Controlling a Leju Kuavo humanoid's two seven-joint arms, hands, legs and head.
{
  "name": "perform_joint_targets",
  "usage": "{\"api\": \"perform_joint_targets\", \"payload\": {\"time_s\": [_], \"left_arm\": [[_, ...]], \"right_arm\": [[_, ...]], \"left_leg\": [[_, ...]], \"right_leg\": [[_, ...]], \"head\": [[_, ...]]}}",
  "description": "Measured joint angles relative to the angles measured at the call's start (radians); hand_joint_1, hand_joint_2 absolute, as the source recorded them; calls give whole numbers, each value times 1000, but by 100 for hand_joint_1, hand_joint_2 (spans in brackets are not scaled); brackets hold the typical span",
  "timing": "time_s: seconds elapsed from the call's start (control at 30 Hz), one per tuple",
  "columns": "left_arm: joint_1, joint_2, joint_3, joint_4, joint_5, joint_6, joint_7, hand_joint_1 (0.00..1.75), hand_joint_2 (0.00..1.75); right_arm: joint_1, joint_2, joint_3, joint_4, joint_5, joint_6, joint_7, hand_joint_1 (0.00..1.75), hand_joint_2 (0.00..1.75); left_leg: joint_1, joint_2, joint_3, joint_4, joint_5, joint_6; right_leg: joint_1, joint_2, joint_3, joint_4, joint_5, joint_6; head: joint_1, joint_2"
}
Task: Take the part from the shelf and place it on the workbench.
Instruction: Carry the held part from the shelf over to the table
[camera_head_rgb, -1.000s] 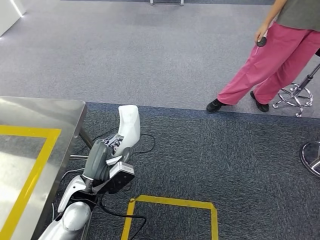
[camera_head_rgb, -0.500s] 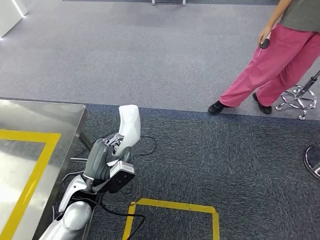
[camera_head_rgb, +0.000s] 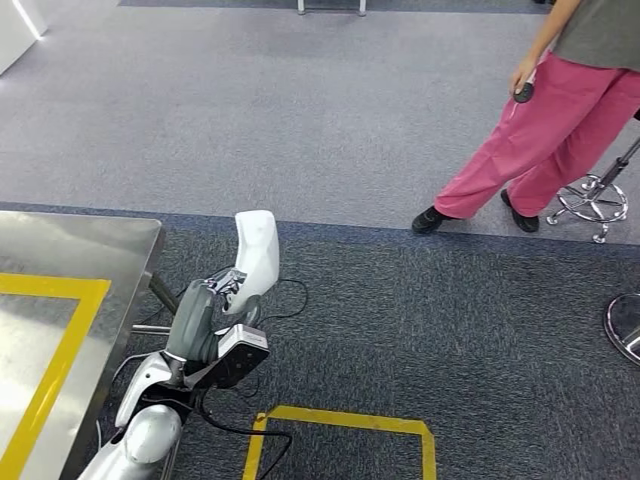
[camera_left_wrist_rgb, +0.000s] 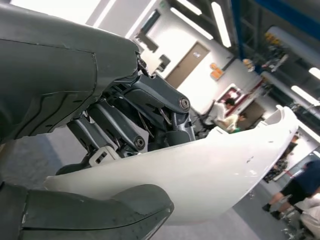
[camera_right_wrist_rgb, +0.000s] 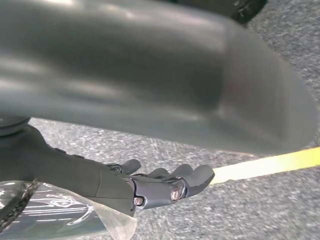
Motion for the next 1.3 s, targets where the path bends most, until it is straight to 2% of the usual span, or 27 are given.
{"api": "perform_joint_targets", "payload": {"time_s": [0.07,0.13,0.23,0.27,0.3,0.33,0.37,0.4,0.43,0.47,0.57,0.63,0.67,0.73,0.77,0.8,0.83,0.9,0.93,0.97,1.03,1.3], "left_arm": [[0,-1,0,0,0,1,0,175,175],[-1,-2,1,-1,0,1,0,175,175],[-1,-3,1,0,0,2,-1,175,175],[0,-3,1,0,0,2,-1,175,175],[1,-4,1,0,0,2,-1,175,175],[2,-4,1,0,0,2,-1,175,175],[2,-4,1,0,0,2,-1,175,175],[2,-4,1,0,0,2,-1,175,175],[1,-4,1,0,0,2,-1,175,175],[0,-4,1,0,0,2,-1,175,175],[0,-3,0,0,0,2,-1,175,175],[-1,-3,0,-1,0,2,-1,175,175],[-1,-3,0,-1,0,2,-2,175,175],[1,-2,0,0,0,2,-2,175,175],[2,-2,0,0,0,2,-2,175,175],[4,-1,0,0,0,2,-2,175,175],[4,0,0,0,0,2,-2,175,175],[4,0,0,0,1,2,-1,175,175],[3,0,0,0,5,2,1,175,175],[3,-1,1,0,12,1,5,175,175],[1,-4,3,0,28,-1,15,175,175],[-2,-7,13,0,39,-4,22,175,175]], "right_arm": [[0,0,0,0,0,0,0,0,0],[-1,0,0,0,0,0,0,0,0],[0,-1,0,0,0,0,0,0,0],[1,-1,0,0,0,0,0,0,0],[2,-1,0,0,0,0,0,0,0],[2,-1,0,0,0,0,0,0,0],[1,-1,0,0,0,0,0,0,0],[1,-1,0,0,0,0,0,0,0],[0,-1,0,0,0,0,1,0,0],[0,-1,0,0,0,0,1,0,0],[1,-1,0,0,0,0,1,0,0],[1,0,0,0,0,0,1,0,0],[1,0,0,0,0,0,1,0,0],[1,0,0,0,0,0,1,0,0],[1,0,0,0,0,0,1,0,0],[1,0,0,0,0,0,1,0,0],[2,0,0,0,0,0,1,0,0],[1,0,0,0,0,1,2,0,0],[1,0,0,0,0,1,7,0,0],[0,-1,0,0,0,1,14,0,0],[0,-1,0,0,-2,1,31,0,0],[0,-1,0,0,-3,0,40,0,0]], "left_leg": [[3,-1,7,-14,0,6],[8,0,20,-26,0,16],[8,1,29,-28,-9,24],[8,1,32,-28,-12,24],[8,0,36,-28,-16,23],[8,0,42,-28,-21,21],[8,-1,51,-28,-26,18],[7,-2,57,-27,-33,14],[5,-2,62,-25,-38,9],[3,-3,64,-24,-42,5],[3,-3,66,-20,-51,-6],[6,-2,49,25,-81,-17],[8,-2,23,79,-107,-21],[11,-1,-52,216,-157,-28],[12,-1,-82,263,-163,-29],[13,-1,-96,273,-148,-29],[14,-1,-90,243,-113,-28],[12,0,-42,117,-27,-21],[11,0,-17,57,-3,-17],[10,0,-2,19,8,-16],[8,-1,6,-6,3,-16],[5,-2,5,-7,-4,-7]], "right_leg": [[0,-2,-1,0,-5,11],[1,-3,-26,54,-34,19],[-4,-2,-143,250,-103,29],[-5,-3,-171,286,-103,31],[-5,-3,-180,282,-82,33],[-6,-3,-166,237,-42,33],[-7,-4,-137,164,3,34],[-7,-5,-103,95,34,33],[-7,-5,-75,41,52,30],[-6,-4,-58,13,55,25],[-5,-2,-48,3,46,7],[-8,-3,-40,-2,42,-6],[-9,-3,-35,-3,39,-11],[-8,-5,-29,-3,33,-17],[-7,-4,-25,-3,29,-18],[-7,-4,-20,-3,25,-18],[-7,-2,-13,-3,21,-17],[-6,0,0,-3,10,-12],[-4,1,5,-2,6,-7],[-3,1,5,0,2,-5],[-1,0,4,2,-1,-2],[-3,-2,11,-13,0,2]], "head": [[1,0],[3,0],[6,0],[6,0],[7,0],[7,0],[7,0],[7,0],[6,0],[6,0],[5,0],[1,0],[-1,0],[-3,0],[-3,0],[-3,0],[-3,0],[-3,0],[-3,0],[-2,0],[0,0],[2,0]]}}
